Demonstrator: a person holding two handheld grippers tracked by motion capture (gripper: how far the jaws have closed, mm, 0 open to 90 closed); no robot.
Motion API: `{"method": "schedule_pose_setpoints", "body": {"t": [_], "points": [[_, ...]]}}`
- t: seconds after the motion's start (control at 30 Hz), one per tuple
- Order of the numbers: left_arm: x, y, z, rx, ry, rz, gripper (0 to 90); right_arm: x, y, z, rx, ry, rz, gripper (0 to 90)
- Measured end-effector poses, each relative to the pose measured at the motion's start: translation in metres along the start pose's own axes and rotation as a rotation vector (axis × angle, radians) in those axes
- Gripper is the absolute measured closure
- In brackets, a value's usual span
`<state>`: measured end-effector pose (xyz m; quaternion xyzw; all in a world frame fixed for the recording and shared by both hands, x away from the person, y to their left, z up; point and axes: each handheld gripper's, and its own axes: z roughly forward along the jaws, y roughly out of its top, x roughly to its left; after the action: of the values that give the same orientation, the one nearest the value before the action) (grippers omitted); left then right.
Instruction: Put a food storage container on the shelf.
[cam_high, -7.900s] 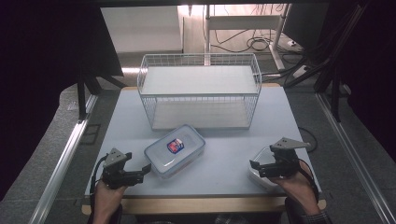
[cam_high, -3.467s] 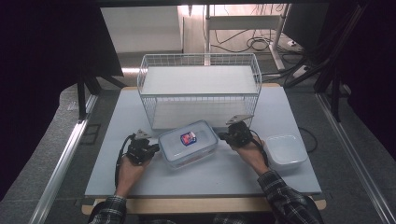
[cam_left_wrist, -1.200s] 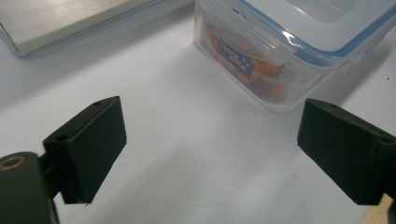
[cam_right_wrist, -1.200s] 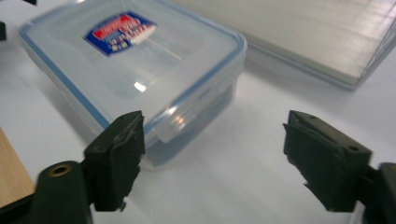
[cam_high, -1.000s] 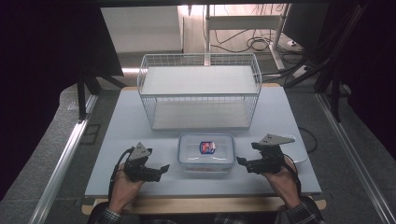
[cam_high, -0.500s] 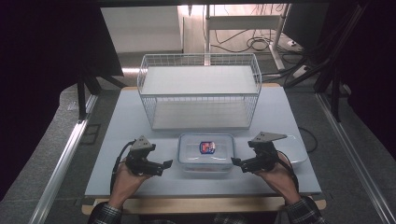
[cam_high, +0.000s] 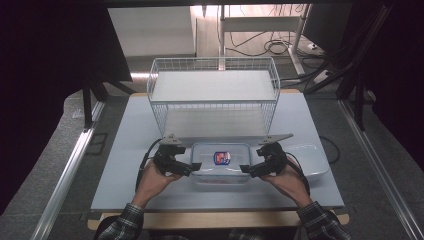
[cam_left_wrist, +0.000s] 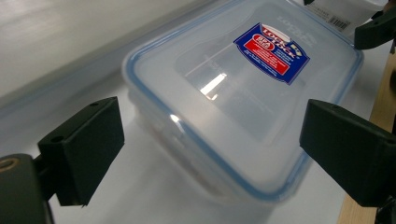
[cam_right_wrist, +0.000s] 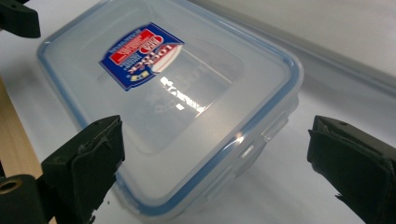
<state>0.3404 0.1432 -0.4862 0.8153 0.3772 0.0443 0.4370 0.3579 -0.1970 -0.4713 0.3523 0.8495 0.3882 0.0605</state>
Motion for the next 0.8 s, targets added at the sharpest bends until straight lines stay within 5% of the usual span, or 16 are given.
{"method": "schedule_pose_setpoints", "body": {"t": [0.17,0.33,0.5,0.8], "points": [[0.006,-0.001,0.021,0.06,-0.05,-0.024,2.2,-0.009,-0.001,0.013,0.038,0.054,0.052,2.9],[0.016,-0.01,0.03,0.058,-0.183,-0.124,1.0,-0.014,0.0,0.021,0.065,0.133,0.127,4.0],[0.013,-0.012,0.025,0.074,-0.187,-0.123,3.9,-0.019,-0.004,0.023,0.092,0.203,0.207,9.5],[0.006,-0.03,0.003,0.034,-0.21,-0.178,29.6,-0.004,-0.011,0.004,0.103,0.18,0.151,24.2]]}}
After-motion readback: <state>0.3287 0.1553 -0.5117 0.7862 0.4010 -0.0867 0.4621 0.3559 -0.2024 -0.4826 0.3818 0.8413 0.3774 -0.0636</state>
